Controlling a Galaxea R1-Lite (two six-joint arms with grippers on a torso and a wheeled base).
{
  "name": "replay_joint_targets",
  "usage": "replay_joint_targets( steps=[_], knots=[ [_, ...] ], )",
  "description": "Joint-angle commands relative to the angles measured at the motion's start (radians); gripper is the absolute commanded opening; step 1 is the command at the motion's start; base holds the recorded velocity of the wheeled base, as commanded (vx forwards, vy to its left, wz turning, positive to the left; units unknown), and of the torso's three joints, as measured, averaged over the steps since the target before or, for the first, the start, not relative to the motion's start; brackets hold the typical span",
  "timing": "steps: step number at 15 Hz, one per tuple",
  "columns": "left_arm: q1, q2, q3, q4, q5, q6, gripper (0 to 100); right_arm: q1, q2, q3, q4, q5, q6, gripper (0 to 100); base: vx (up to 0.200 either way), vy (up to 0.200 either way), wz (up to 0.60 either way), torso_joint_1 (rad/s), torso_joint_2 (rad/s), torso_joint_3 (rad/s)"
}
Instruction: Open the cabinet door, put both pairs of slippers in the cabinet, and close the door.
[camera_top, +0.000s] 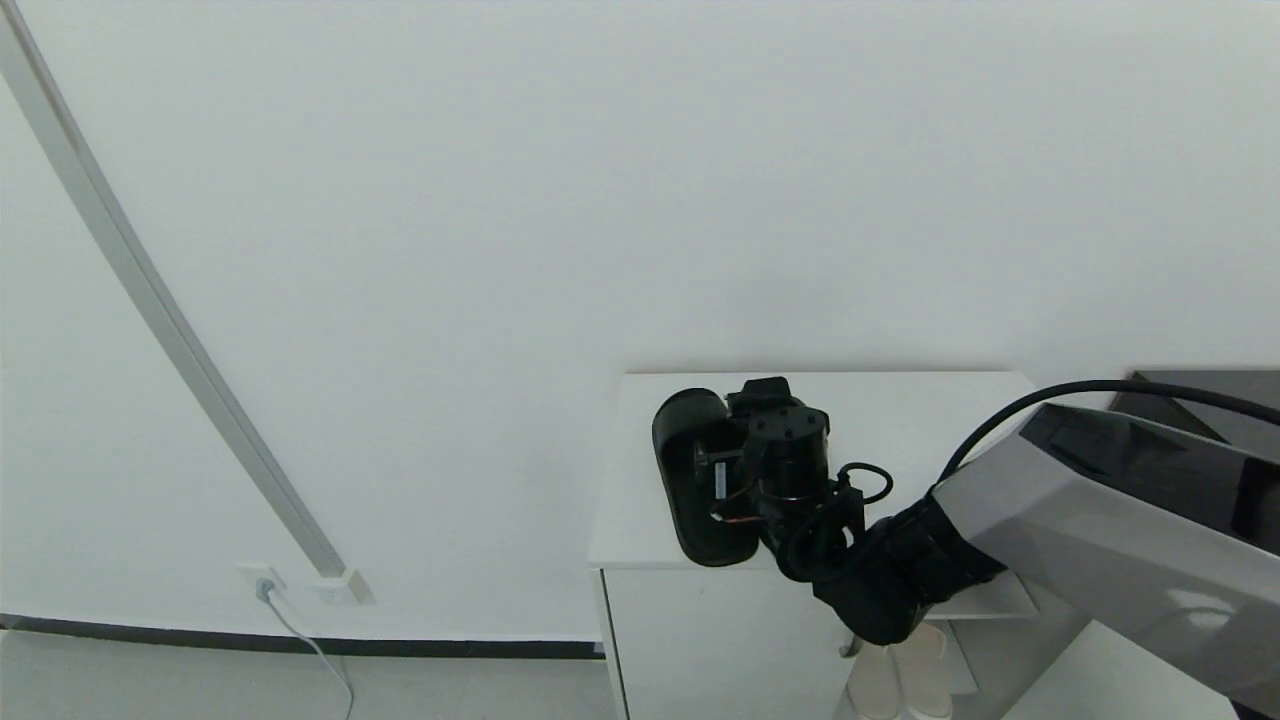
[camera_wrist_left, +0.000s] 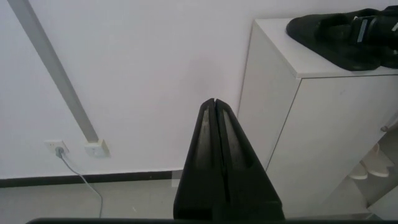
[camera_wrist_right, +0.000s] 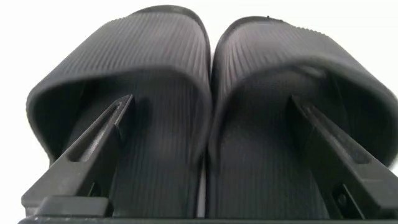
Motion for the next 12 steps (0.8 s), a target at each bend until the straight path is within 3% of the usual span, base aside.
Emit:
replay_joint_targets(
  steps=[1,9,10,12],
  knots=[
    [0.0,0.001,0.0,0.0,0.0,0.0,0,-0.014,0.041,-0.047,0.006,0.014,-0.001,100,0.0,0.0,0.0,0.0,0.0,0.0],
    [0.0,0.001,0.0,0.0,0.0,0.0,0,-0.028,0.057,-0.122,0.047,0.016,-0.002,100,0.0,0.0,0.0,0.0,0.0,0.0],
    [0.0,0.001,0.0,0.0,0.0,0.0,0,-0.028,0.057,-0.122,0.047,0.016,-0.002,0,0.0,0.0,0.0,0.0,0.0,0.0],
    [0.0,0.001,0.0,0.0,0.002,-0.002,0,-0.028,0.057,-0.122,0.047,0.016,-0.002,0,0.0,0.0,0.0,0.0,0.0,0.0]
  ],
)
